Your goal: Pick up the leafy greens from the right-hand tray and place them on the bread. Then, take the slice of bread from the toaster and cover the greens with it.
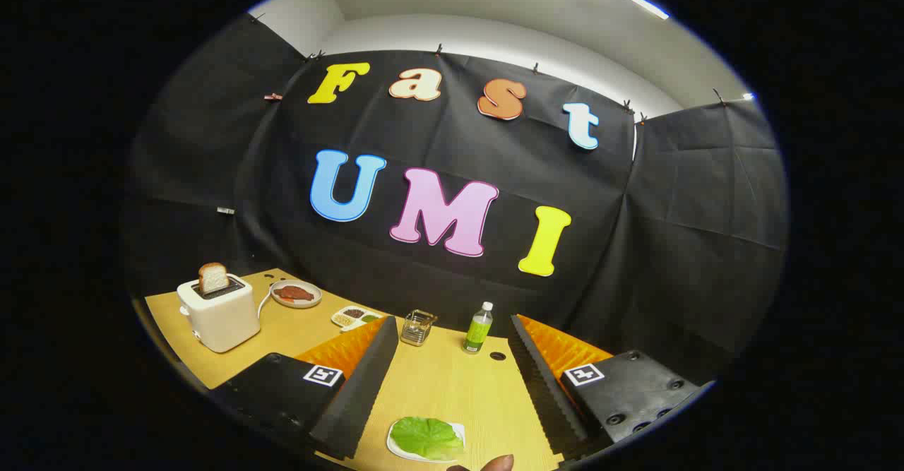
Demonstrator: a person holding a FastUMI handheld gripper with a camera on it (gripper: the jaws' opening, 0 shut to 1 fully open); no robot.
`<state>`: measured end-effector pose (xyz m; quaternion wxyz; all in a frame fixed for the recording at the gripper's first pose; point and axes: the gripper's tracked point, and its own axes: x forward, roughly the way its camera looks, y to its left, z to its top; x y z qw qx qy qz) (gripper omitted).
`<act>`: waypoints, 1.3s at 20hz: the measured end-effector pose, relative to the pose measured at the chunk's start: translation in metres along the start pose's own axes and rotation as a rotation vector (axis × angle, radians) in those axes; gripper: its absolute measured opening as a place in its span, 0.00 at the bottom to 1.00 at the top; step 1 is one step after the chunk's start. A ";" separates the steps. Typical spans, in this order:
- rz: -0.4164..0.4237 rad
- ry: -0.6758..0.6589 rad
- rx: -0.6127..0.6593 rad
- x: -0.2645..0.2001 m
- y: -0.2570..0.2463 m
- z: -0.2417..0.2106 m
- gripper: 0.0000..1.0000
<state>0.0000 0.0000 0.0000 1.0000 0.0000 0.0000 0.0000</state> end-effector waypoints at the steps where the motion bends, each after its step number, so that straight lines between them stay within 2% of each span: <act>1: -0.002 0.002 -0.003 -0.001 0.000 0.001 0.98; 18: -0.059 -0.001 0.019 -0.009 -0.023 0.003 0.98; 26: -0.034 0.025 0.010 -0.008 -0.020 -0.007 0.97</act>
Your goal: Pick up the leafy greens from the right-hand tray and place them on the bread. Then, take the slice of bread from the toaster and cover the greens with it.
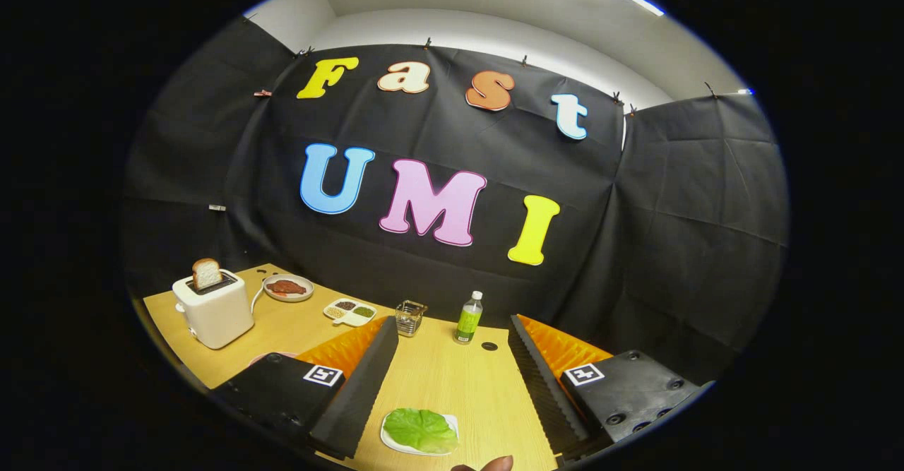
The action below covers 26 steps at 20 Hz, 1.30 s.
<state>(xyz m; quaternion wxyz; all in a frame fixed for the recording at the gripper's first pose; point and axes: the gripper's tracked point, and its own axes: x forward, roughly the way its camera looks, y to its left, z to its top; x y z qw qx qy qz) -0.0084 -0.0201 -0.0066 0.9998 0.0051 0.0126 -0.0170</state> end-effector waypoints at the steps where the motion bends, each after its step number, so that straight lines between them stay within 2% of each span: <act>1: 0.006 -0.003 -0.007 0.000 0.001 0.001 0.97; 6: 0.022 0.005 -0.007 0.007 -0.001 -0.005 0.98; 8: 0.063 0.042 -0.005 0.011 0.006 -0.021 0.97; 13: 0.299 0.300 -0.080 0.021 0.032 -0.119 0.96; 16: 0.404 0.463 -0.088 0.026 0.036 -0.184 0.95; 17: 0.436 0.521 -0.083 0.026 0.038 -0.208 0.92; 22: 0.525 0.772 -0.097 0.030 0.036 -0.302 0.81; 23: 0.542 0.804 -0.110 0.029 0.036 -0.315 0.75; 26: 0.599 0.844 -0.156 0.035 0.044 -0.336 0.74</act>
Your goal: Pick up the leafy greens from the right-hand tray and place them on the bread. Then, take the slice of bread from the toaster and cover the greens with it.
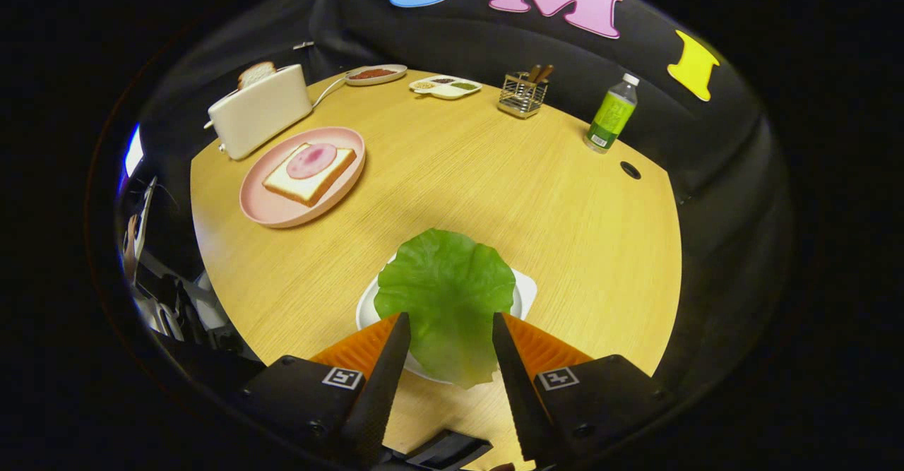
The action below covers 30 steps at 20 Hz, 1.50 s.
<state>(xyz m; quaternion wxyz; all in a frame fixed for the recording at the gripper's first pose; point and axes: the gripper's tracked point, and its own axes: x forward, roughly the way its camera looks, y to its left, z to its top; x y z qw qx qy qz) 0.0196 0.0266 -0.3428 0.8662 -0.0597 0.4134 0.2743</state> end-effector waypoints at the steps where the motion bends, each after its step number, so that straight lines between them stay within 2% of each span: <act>1: 0.007 0.009 -0.014 0.009 -0.001 0.001 0.74; 4: 0.020 0.051 -0.023 0.028 -0.008 -0.003 0.73; 7: 0.025 0.080 0.012 0.040 -0.012 -0.006 0.55; 10: 0.051 0.100 0.041 0.044 -0.007 -0.011 0.56; 12: 0.062 0.106 0.038 0.042 -0.003 -0.011 0.52; 14: 0.076 0.100 0.020 0.041 0.001 -0.012 0.41; 15: 0.075 0.098 0.009 0.040 0.003 -0.012 0.15; 16: 0.074 0.091 0.004 0.040 0.002 -0.011 0.10; 18: 0.062 0.075 0.033 0.030 0.001 -0.007 0.05; 24: 0.023 -0.083 0.141 -0.017 0.000 0.033 0.05; 30: 0.061 -0.209 0.176 -0.064 0.041 0.089 0.05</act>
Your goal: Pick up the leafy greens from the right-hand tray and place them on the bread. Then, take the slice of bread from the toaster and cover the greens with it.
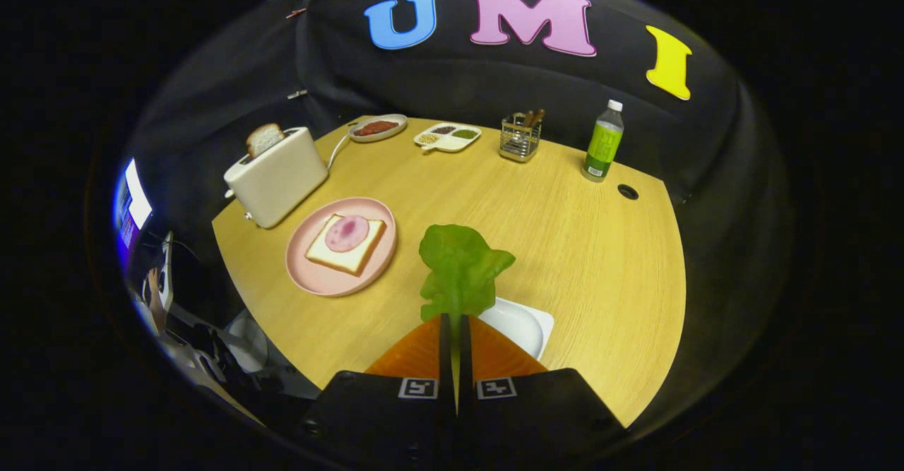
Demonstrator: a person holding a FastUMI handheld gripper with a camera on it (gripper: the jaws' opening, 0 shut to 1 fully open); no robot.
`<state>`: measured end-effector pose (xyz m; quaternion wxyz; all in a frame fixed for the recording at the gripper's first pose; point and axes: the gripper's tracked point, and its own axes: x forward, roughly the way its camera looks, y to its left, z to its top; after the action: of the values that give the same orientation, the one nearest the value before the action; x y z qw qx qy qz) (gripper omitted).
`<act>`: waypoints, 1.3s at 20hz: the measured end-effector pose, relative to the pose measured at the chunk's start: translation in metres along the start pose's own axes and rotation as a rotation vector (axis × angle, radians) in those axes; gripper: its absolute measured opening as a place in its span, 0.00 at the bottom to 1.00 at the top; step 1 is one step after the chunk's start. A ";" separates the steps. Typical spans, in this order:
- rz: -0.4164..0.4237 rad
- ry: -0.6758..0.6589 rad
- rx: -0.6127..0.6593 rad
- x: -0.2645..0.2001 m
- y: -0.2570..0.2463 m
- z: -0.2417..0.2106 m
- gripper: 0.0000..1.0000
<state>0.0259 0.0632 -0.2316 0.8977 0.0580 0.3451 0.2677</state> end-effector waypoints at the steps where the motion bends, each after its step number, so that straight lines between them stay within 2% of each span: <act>1: 0.020 -0.019 0.004 -0.002 0.015 0.012 0.05; 9: 0.160 -0.059 -0.089 0.024 0.135 0.074 0.05; 19: 0.187 0.042 -0.058 0.084 0.178 0.078 0.05; 22: 0.127 0.058 -0.076 0.110 0.162 0.076 0.06; 24: 0.082 0.074 -0.074 0.130 0.151 0.068 0.17; 26: 0.086 0.050 -0.066 0.135 0.156 0.075 0.59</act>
<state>0.0894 0.2721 -0.2093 0.8779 0.0363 0.3556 0.3186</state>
